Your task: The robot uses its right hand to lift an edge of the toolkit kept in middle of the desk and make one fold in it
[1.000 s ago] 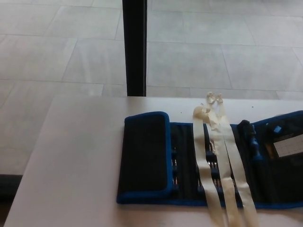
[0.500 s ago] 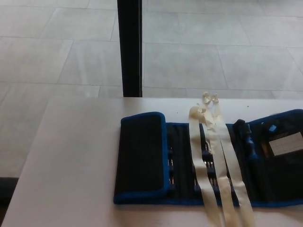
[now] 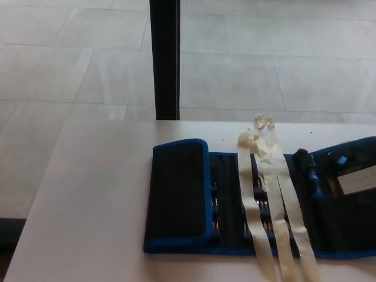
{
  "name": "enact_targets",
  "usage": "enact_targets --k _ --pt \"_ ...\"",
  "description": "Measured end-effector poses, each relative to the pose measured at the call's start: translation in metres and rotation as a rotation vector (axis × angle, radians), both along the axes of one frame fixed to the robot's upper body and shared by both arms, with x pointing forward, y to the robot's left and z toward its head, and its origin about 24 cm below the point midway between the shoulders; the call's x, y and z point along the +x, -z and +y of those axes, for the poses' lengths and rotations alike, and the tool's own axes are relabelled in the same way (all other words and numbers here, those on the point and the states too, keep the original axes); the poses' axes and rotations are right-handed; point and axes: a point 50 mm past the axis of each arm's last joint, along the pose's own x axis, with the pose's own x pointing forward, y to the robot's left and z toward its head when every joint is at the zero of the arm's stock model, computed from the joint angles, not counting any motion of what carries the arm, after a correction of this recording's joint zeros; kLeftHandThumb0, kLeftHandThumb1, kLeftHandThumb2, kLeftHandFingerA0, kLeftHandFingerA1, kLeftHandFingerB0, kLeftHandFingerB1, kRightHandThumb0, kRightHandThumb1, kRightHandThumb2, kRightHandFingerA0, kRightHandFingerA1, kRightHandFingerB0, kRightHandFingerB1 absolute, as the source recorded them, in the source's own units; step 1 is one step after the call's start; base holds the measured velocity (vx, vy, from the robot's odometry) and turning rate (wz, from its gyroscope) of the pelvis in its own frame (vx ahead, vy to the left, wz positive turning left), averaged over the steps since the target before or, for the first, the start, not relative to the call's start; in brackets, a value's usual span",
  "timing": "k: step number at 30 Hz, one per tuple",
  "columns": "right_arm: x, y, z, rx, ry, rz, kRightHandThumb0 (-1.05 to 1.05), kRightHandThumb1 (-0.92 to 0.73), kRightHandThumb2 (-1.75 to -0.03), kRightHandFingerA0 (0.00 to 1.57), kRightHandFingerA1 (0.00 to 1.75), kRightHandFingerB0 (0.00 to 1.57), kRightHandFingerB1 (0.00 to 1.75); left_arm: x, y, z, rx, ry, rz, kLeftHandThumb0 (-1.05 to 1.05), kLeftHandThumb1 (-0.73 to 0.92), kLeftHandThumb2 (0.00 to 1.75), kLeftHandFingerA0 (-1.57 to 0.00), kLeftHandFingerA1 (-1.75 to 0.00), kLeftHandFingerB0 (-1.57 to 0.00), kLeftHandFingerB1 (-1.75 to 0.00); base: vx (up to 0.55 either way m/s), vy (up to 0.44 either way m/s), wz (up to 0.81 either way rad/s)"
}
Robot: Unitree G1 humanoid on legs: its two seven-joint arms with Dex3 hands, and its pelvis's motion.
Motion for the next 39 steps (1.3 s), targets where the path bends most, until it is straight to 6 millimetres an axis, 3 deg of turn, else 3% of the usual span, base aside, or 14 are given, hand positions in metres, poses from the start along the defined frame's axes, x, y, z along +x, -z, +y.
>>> enact_targets --k 8,16,24,30,39 --pt "0.007 -0.006 0.015 -0.004 -0.083 0.026 -0.66 -0.90 -0.67 0.41 0.56 0.33 0.47 0.001 0.000 0.000 0.002 -0.009 0.001 -0.94 0.92 0.84 -0.44 -0.51 -0.30 -0.38 0.00 0.000 0.00" --pt "0.001 -0.002 0.011 -0.036 -0.115 0.116 -0.65 -0.87 -0.69 0.37 0.57 0.28 0.48 0.001 0.000 0.002 -0.003 -0.009 0.011 -0.91 0.92 0.83 -0.38 -0.49 -0.28 -0.36 0.00 0.000 0.00" --pt "0.001 -0.004 0.011 -0.021 -0.125 0.124 -0.65 -0.89 -0.66 0.40 0.54 0.33 0.45 0.000 -0.004 0.004 0.015 0.011 0.003 -0.96 0.92 0.84 -0.40 -0.51 -0.27 -0.37 0.00 0.000 0.00" --pt "0.005 -0.013 0.027 -0.001 -0.165 0.092 -0.68 -0.89 -0.66 0.37 0.57 0.31 0.46 0.001 -0.003 0.003 0.013 0.019 0.006 -0.96 0.92 0.84 -0.39 -0.53 -0.26 -0.38 0.00 0.000 0.00" --pt "0.013 -0.041 0.064 0.040 -0.249 -0.033 -0.67 -0.89 -0.66 0.39 0.53 0.34 0.44 0.000 -0.003 0.003 0.011 0.021 0.012 -0.98 0.92 0.87 -0.38 -0.52 -0.26 -0.39 0.00 0.000 -0.01"
